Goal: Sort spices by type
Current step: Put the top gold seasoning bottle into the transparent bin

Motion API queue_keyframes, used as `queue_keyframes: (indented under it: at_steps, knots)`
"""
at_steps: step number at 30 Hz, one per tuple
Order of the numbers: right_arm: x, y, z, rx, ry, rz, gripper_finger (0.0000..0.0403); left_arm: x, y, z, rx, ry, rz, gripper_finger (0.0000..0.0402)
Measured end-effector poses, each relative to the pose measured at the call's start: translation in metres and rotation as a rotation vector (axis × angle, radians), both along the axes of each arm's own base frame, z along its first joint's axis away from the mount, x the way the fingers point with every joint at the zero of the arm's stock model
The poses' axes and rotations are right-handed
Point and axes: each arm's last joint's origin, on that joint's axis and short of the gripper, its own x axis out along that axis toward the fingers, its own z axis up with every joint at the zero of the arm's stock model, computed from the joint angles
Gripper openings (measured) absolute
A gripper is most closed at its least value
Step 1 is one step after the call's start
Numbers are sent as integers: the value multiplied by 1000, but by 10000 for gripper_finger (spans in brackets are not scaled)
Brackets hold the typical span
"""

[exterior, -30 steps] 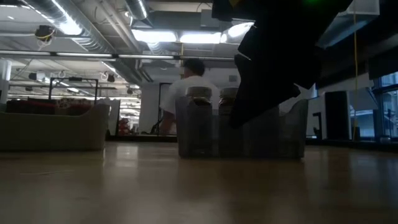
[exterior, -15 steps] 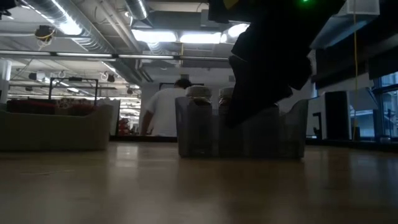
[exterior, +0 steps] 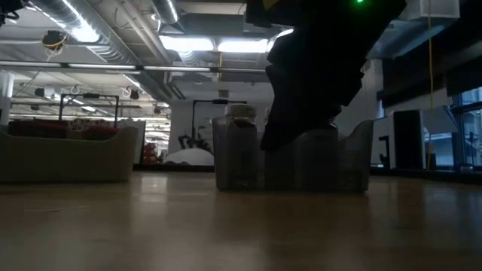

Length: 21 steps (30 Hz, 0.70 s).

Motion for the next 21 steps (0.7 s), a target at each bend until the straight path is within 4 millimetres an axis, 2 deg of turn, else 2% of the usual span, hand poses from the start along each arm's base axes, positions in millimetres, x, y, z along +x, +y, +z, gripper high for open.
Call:
queue_keyframes:
  at_steps: [9, 21]
  knots:
    - [0, 0, 0, 2, 3, 0, 360, -3, 8, -20, 40, 30, 21, 260]
    - [1, 0, 0, 1, -2, 4, 360, -4, 9, -22, 20, 52, 43, 274]
